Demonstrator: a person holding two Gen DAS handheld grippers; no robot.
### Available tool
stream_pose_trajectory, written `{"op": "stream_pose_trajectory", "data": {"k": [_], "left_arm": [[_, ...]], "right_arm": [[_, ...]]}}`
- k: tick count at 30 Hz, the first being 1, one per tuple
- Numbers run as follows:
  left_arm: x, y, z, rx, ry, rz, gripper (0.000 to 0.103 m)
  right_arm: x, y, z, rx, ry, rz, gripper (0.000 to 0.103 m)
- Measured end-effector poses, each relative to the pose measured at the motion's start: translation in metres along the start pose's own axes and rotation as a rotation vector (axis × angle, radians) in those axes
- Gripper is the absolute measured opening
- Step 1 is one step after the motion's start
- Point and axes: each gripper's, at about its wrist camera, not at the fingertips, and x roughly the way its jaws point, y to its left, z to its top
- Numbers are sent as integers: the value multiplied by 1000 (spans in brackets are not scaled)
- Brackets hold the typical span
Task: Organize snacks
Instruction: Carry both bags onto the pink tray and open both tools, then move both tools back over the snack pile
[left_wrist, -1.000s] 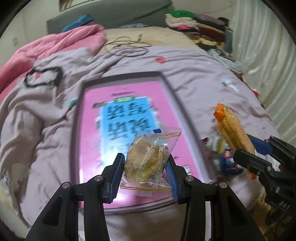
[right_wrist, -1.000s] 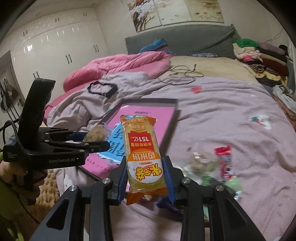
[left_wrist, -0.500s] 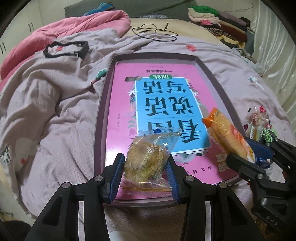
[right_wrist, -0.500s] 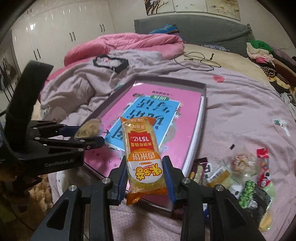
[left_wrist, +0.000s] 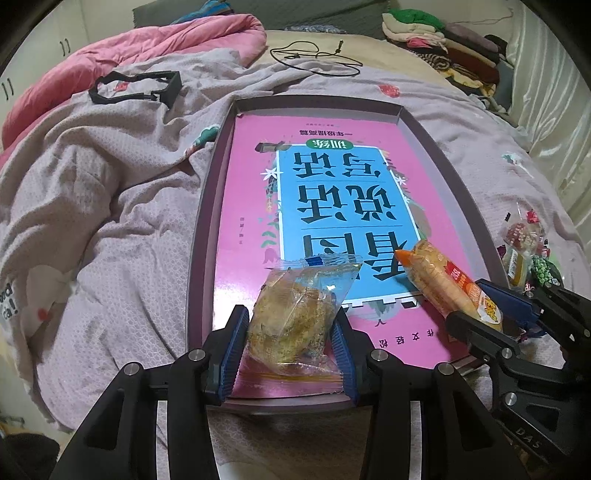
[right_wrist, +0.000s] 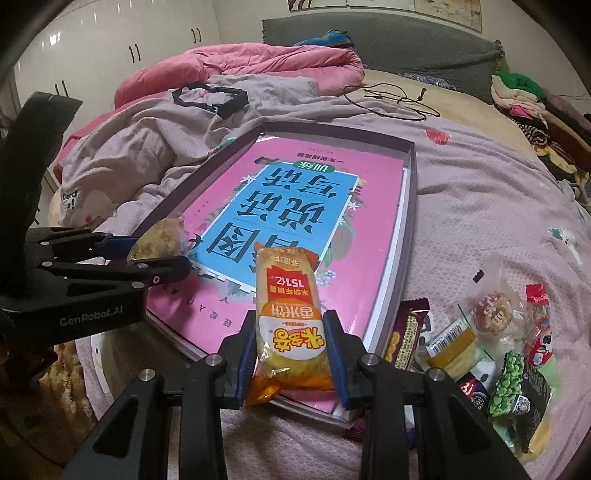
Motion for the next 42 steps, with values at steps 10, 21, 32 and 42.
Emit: {"op": "stream_pose_trajectory", "data": {"k": [10, 21, 32, 42], "left_arm": [[3, 0, 0, -1, 12, 10, 48], [-3, 0, 2, -13, 6, -10, 61], [-17, 0, 6, -22, -25, -27, 69], [-35, -1, 9, -25, -70, -21, 77]], "right_arm": [[-9, -4, -5, 17, -9, 19, 35], [-18, -5, -5, 16, -31, 4, 44], [-32, 1, -3, -13, -82, -18, 57], [-46, -5, -5, 15, -132, -30, 65]]}}
